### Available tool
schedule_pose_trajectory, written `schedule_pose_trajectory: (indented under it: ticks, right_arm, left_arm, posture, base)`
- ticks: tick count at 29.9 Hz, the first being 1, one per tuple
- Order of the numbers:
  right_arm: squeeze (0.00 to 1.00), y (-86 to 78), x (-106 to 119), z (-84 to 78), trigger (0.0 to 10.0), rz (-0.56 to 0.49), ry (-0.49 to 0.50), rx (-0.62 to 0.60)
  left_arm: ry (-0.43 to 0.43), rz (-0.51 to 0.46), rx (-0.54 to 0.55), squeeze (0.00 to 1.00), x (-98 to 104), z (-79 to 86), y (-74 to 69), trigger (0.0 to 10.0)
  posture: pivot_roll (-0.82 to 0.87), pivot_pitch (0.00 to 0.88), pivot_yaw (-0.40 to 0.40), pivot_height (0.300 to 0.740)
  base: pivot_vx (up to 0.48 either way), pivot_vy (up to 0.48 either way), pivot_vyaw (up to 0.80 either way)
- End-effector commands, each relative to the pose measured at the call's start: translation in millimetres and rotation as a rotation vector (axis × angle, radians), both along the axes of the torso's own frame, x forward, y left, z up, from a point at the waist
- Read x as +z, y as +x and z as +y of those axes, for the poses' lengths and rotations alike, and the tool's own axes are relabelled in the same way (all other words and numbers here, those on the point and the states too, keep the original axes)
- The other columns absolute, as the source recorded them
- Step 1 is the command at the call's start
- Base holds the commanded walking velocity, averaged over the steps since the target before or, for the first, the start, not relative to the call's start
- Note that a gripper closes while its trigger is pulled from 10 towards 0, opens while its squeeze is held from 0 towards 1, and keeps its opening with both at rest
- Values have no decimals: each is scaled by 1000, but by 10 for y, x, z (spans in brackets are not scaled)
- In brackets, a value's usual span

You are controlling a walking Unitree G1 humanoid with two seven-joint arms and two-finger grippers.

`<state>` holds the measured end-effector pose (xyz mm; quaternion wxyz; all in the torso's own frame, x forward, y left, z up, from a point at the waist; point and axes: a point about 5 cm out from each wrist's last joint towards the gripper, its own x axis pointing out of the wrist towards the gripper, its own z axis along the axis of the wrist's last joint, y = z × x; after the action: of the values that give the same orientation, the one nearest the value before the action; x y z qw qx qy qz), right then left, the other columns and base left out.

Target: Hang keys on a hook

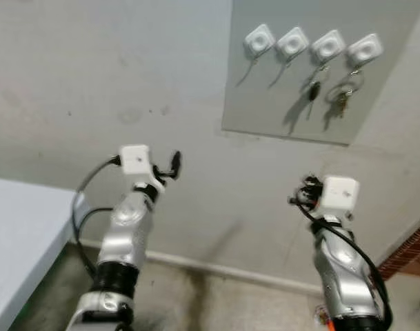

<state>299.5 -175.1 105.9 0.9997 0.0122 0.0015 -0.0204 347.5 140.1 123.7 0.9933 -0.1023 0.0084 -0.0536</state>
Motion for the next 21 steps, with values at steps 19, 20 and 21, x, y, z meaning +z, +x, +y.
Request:
schedule_pose_trajectory:
  ticks: [19, 20, 21]
  right_arm:
    - [0, 206, 320, 27, 10000, -94, -22, 170]
    - [0, 220, 343, 43, 10000, -102, -19, 181]
    - [0, 245, 380, 66, 10000, -114, -15, 196]
  left_arm:
    - [138, -160, -383, 0, 299, -592, -50, 10000]
    - [140, -165, -393, 0, 311, -613, -52, 10000]
    - [140, -172, -409, 0, 329, -649, -58, 10000]
  posture:
    - [17, 0, 37, 740]
    - [16, 0, 38, 740]
    - [14, 0, 42, 740]
  base:
    - [0, 0, 0]
    - [0, 0, 0]
    - [0, 0, 0]
